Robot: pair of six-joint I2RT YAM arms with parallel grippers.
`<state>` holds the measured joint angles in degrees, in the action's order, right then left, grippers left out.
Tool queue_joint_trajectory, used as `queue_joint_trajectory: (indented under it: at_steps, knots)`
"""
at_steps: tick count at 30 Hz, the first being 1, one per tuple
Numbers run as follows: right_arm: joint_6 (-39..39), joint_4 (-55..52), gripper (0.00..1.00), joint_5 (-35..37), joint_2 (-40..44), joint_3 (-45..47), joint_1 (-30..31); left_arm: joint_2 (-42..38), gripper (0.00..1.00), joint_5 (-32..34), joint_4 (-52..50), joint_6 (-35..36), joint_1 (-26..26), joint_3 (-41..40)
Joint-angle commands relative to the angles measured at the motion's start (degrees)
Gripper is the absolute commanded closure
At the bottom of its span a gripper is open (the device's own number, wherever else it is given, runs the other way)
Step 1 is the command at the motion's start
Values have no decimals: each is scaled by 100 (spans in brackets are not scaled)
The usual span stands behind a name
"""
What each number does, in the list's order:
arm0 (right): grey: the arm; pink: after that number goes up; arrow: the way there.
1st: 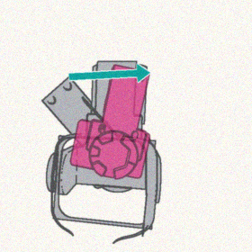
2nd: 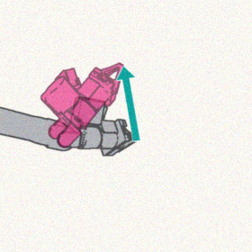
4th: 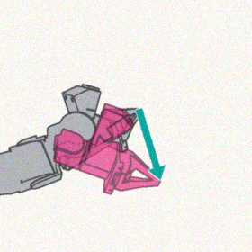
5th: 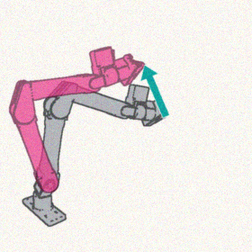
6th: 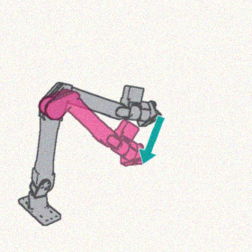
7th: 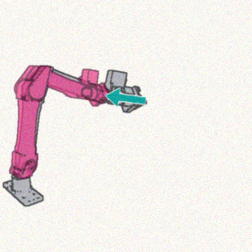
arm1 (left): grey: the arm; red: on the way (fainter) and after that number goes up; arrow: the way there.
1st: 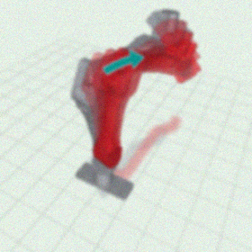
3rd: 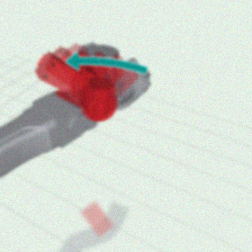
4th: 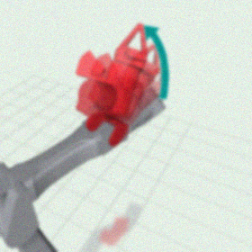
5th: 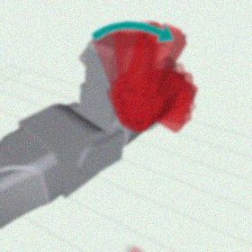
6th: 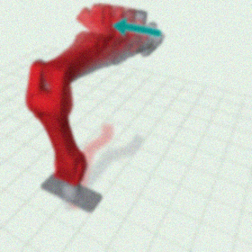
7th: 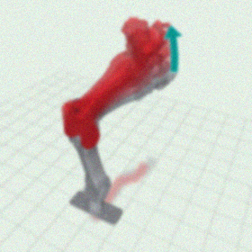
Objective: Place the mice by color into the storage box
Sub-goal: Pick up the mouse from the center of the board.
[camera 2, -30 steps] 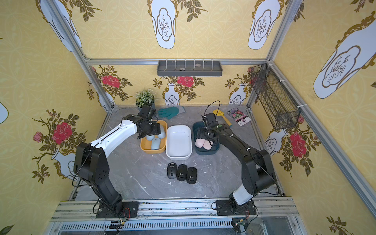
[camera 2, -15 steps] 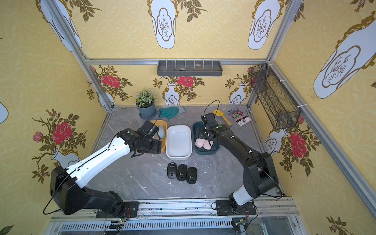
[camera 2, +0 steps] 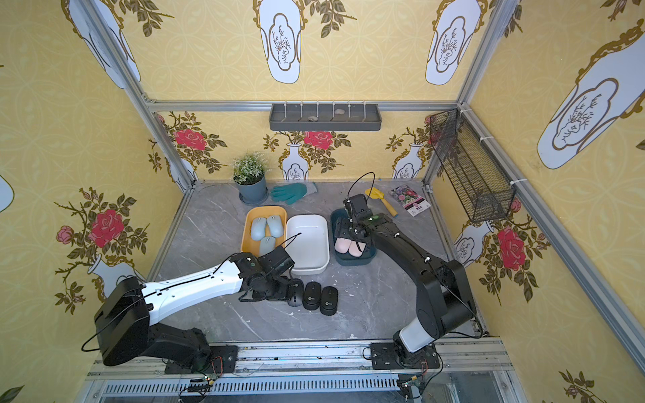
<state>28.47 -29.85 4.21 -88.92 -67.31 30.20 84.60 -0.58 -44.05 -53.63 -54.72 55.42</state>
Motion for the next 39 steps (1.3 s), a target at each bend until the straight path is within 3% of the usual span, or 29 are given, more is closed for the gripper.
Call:
queue_joint_trajectory:
  at_steps: [1,28,39]
  knots:
    - [44,32,17,99,19,34,4,265,21,-100,284,-241,-43,128]
    - [-53,-6,17,168,213,330,-31,1543,24,-41,731,-571,-68,330]
    - [-19,5,17,142,157,316,-27,1506,29,146,551,-691,-66,178]
